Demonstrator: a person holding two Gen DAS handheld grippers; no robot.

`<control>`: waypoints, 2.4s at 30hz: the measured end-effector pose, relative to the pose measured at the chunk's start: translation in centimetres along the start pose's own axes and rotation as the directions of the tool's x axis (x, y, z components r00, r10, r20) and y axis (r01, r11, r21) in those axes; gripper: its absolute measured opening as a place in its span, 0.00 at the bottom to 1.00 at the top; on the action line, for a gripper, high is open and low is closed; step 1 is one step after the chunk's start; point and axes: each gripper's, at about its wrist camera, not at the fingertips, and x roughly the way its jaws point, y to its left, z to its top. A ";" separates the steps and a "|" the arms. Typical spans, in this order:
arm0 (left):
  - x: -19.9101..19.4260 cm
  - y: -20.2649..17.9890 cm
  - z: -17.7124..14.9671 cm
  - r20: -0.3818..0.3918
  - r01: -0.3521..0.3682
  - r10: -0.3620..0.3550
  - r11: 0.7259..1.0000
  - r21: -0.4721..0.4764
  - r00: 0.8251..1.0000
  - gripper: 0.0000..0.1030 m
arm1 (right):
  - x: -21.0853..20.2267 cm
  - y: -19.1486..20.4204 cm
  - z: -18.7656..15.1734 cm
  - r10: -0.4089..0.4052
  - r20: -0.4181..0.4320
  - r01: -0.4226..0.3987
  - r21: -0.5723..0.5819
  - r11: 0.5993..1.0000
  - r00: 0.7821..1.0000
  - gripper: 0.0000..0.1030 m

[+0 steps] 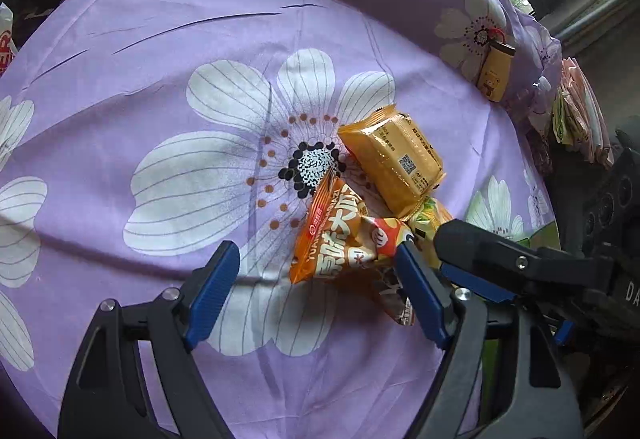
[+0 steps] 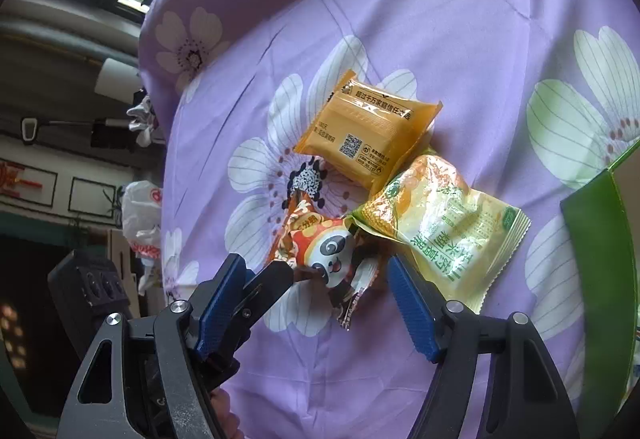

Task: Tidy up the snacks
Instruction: 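Move the right tool back to the orange panda-print packet, then grasp the orange panda-print packet with the right gripper, then lift the panda packet and carry it over the green box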

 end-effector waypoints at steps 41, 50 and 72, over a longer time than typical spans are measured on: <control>-3.5 -5.1 -2.2 0.119 0.066 -0.091 0.978 0.197 0.989 0.43 | -2.3 1.2 -1.3 0.015 0.130 -0.001 -0.109 0.994 0.991 0.59; -5.8 -7.6 -4.2 0.153 0.112 -0.155 0.959 0.259 0.976 0.44 | -6.5 1.1 -3.5 0.017 0.220 0.012 -0.131 0.991 0.975 0.59; -6.7 -17.7 -9.4 0.128 0.231 -0.315 0.869 0.437 0.940 0.44 | -16.6 -5.2 -8.2 0.013 0.452 0.036 -0.099 0.994 0.892 0.59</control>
